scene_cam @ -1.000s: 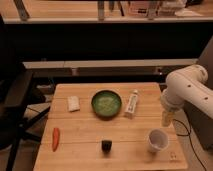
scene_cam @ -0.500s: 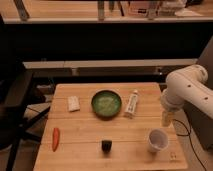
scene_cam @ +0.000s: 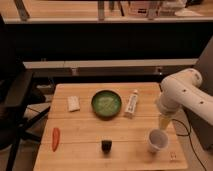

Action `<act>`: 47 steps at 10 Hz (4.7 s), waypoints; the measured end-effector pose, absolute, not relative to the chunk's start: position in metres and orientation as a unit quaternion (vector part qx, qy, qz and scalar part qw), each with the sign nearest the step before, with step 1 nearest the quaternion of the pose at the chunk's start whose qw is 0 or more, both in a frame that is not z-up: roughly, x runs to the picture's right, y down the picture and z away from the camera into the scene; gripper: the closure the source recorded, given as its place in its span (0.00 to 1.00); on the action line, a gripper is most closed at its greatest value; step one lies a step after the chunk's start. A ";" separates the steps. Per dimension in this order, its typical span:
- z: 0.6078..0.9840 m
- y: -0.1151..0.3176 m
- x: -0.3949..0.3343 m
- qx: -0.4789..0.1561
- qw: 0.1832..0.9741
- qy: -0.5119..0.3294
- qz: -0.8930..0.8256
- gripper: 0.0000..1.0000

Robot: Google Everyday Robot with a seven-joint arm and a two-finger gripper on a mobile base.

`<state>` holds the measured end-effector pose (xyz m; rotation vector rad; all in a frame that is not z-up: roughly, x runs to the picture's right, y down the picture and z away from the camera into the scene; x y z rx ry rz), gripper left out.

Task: Knock the eraser over

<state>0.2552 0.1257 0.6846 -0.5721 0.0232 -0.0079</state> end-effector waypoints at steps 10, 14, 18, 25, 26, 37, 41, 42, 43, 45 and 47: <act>0.684 0.170 0.196 -0.287 0.956 -0.022 -0.063 0.20; 0.678 0.184 0.173 -0.290 0.952 -0.042 -0.083 0.20; 0.678 0.191 0.170 -0.293 0.949 -0.052 -0.101 0.20; 0.676 0.198 0.147 -0.302 0.942 -0.069 -0.131 0.20; 0.675 0.199 0.144 -0.304 0.940 -0.071 -0.136 0.20; 0.677 0.211 0.116 -0.318 0.927 -0.093 -0.176 0.20; 0.677 0.216 0.107 -0.322 0.923 -0.100 -0.187 0.20; 0.677 0.217 0.105 -0.322 0.922 -0.102 -0.189 0.20; 0.677 0.218 0.102 -0.323 0.921 -0.103 -0.192 0.20; 0.677 0.220 0.098 -0.325 0.919 -0.105 -0.197 0.20; 0.677 0.223 0.094 -0.327 0.918 -0.107 -0.200 0.20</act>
